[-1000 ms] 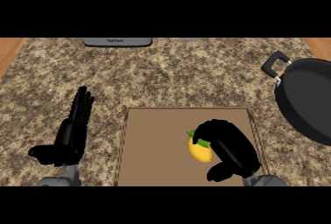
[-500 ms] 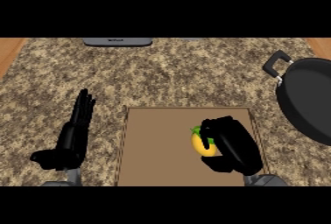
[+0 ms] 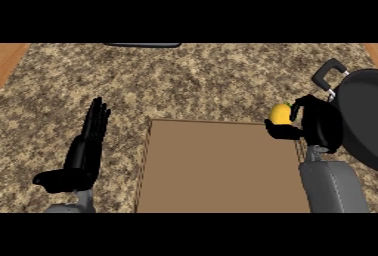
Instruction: Pick the lemon from the tray and place it in the pot
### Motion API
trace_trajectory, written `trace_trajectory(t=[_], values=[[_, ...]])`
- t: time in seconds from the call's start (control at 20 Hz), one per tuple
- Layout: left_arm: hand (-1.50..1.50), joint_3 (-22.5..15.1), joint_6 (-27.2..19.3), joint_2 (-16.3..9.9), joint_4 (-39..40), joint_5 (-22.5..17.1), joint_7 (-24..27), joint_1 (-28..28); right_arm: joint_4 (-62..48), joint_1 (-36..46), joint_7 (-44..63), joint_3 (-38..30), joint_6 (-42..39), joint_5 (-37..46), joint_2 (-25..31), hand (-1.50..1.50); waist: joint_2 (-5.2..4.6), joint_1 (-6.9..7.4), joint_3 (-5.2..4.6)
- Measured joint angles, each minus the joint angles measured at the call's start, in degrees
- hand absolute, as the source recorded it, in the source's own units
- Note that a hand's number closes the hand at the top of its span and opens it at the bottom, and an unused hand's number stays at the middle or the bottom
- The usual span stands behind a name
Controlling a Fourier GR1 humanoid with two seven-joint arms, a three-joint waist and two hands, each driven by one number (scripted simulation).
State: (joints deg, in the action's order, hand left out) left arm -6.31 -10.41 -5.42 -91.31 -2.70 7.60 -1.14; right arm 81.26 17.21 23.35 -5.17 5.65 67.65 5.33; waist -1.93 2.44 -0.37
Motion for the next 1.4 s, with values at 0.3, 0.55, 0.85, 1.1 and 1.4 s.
trace_trajectory(t=[0.3, 0.55, 0.85, 1.1, 1.4], values=[[0.00, -2.24, 0.88, 0.95, 0.76, 0.55, 0.12, -0.72, -8.21, 16.09, 19.64, -6.52, 0.91, 11.48, 3.11, 1.50, -0.16, 3.27, 0.03], [0.00, -2.99, 1.04, 1.28, 0.95, 0.92, -0.63, -1.81, -18.15, 28.98, 32.52, -8.22, -1.29, 21.63, 6.05, 1.50, -0.11, 4.40, 0.11], [0.00, -2.48, 0.22, 1.56, 1.61, 1.35, -0.95, -2.70, -30.65, 39.92, 38.72, -10.53, -1.48, 29.89, 7.68, 1.50, 0.06, 3.61, 0.26], [0.00, -1.85, -0.06, 1.59, 1.50, 1.12, -1.41, -2.67, -38.06, 43.76, 40.67, -13.58, -0.10, 33.76, 9.67, 1.50, 0.42, 2.17, 0.33], [0.00, -0.12, 0.39, 0.81, 1.87, 0.23, 0.11, -0.59, -43.11, 44.98, 40.41, -17.17, 2.38, 35.32, 13.07, 1.50, 0.97, 0.44, 0.37]])
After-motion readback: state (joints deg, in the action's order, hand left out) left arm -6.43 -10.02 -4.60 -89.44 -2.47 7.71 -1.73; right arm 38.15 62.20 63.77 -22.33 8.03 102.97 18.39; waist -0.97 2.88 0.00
